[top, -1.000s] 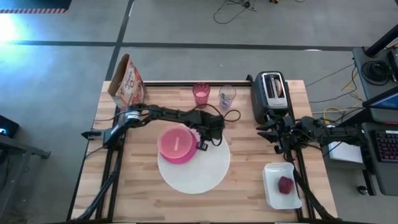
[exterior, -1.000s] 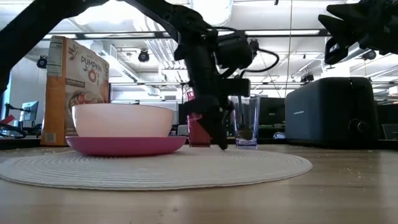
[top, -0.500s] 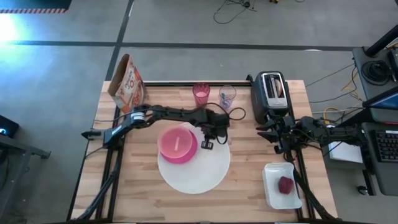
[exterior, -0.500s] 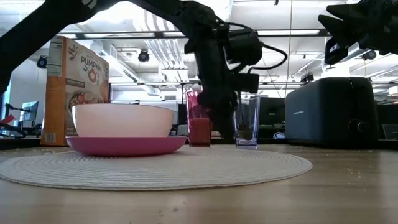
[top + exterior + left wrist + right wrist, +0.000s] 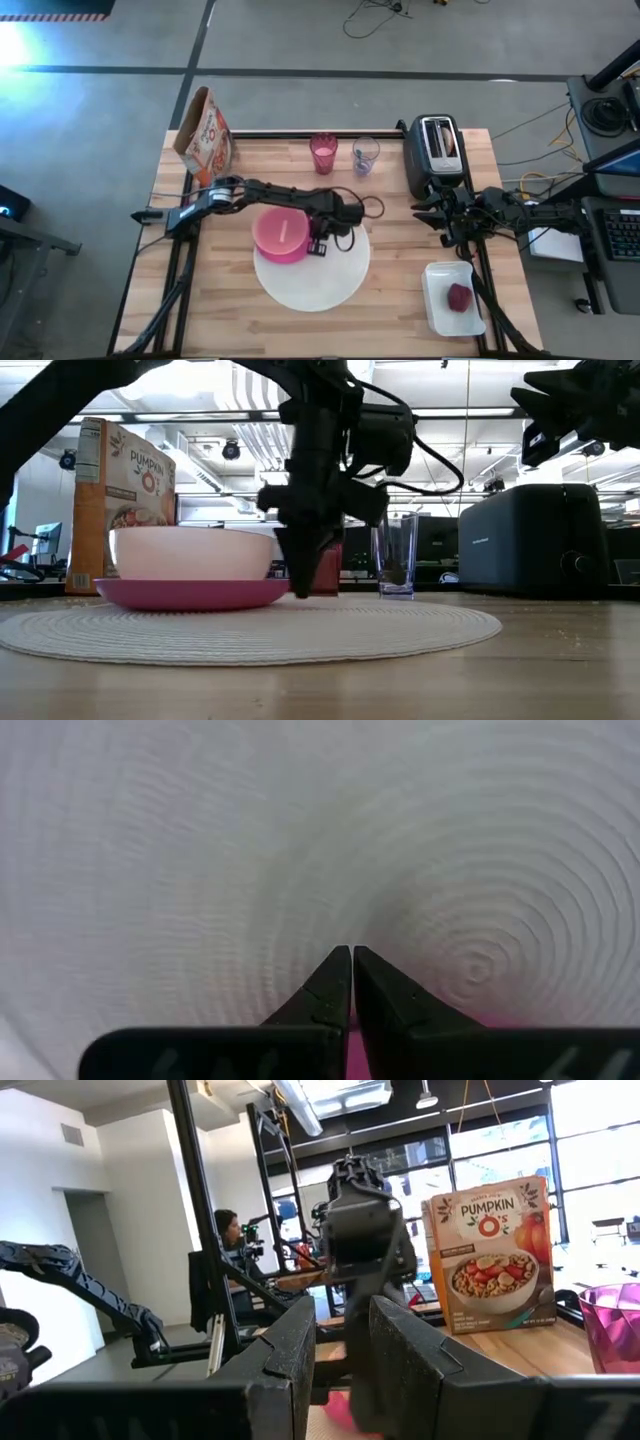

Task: Arrange a breakfast setting
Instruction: Move the white table mat to the center of the table

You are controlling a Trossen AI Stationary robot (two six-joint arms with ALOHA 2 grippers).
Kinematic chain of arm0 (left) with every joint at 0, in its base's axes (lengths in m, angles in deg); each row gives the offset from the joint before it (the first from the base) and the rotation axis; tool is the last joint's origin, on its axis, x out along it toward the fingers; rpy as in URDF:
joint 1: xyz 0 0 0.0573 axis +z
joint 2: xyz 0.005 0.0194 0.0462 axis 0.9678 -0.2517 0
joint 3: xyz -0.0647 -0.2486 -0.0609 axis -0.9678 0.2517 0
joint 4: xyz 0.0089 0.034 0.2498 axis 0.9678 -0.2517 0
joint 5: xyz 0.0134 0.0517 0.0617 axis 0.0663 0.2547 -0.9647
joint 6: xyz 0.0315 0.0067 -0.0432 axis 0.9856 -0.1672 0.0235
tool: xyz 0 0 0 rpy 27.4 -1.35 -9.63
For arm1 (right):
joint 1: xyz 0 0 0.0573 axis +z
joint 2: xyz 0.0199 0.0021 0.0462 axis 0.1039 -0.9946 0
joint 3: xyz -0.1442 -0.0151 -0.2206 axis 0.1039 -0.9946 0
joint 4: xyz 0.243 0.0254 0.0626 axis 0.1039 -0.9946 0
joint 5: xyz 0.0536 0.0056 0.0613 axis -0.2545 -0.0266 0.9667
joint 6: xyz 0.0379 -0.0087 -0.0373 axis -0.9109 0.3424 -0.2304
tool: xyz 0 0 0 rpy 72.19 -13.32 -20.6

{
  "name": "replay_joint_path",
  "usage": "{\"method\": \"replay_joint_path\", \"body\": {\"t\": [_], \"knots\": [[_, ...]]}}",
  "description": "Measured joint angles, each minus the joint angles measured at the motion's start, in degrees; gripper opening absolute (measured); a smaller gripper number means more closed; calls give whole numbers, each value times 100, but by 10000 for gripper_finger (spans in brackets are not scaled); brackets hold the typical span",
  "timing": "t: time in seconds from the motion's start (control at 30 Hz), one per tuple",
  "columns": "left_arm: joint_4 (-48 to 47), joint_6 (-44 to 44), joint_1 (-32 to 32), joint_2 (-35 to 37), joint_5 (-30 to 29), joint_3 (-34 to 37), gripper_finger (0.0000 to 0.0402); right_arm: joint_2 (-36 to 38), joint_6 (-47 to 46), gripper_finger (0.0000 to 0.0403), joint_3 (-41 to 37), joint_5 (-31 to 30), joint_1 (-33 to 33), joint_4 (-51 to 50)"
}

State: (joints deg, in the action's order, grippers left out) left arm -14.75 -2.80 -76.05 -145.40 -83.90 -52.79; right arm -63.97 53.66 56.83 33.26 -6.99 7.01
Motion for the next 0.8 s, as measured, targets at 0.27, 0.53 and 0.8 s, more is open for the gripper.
{"method": "replay_joint_path", "body": {"t": [0.27, 0.53, 0.8], "knots": [[486, 8, -237, 21, 19, 292, 0, 0, 0, 89, 0, 2, 1, 0], [1454, 101, -126, 31, 20, 333, 0, 0, 0, 89, 0, 2, 0, 0], [2189, 272, 149, -2, 15, 346, 0, 0, 0, 89, 0, 1, 1, 0]]}}
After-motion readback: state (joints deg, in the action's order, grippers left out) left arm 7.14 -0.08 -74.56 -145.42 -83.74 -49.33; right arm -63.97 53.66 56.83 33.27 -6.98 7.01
